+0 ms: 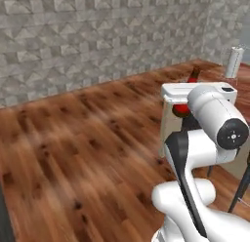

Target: Open the cabinet directly in front. Then move the beer and the mug to the dining counter with the jar on it.

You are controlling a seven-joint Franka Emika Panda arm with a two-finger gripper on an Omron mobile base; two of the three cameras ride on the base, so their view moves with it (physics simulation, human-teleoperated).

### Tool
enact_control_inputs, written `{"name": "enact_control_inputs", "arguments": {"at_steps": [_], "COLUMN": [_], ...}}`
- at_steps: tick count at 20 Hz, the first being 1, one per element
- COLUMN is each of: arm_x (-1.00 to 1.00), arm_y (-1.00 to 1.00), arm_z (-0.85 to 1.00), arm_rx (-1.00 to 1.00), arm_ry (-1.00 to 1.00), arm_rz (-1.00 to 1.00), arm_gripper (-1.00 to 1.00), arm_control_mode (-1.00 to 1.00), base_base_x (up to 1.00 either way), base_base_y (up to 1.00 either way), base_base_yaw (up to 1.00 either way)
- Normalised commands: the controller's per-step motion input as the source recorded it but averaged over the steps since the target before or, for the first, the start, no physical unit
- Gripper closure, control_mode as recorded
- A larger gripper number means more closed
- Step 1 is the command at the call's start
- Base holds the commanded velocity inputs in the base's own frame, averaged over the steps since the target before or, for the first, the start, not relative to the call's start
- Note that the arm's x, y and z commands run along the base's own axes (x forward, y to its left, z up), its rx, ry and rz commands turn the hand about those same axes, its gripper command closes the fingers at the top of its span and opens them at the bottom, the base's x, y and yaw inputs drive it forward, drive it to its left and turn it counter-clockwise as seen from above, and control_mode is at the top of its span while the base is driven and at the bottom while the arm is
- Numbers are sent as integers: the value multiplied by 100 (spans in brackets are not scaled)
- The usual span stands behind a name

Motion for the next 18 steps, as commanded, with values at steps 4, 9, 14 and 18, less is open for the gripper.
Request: {"name": "enact_control_inputs", "arguments": {"at_steps": [4, 9, 14, 18], "arm_x": [0, 0, 0, 0], "arm_y": [0, 0, 0, 0], "arm_z": [0, 0, 0, 0], "arm_rx": [0, 0, 0, 0], "arm_ry": [0, 0, 0, 0], "arm_rz": [0, 0, 0, 0], "arm_gripper": [100, 100, 100, 100], "arm_control_mode": [100, 100, 100, 100], "base_base_x": [77, 40, 13, 14], "base_base_y": [24, 2, -3, -14], "base_base_yaw": [-77, -86, -92, -89]}}
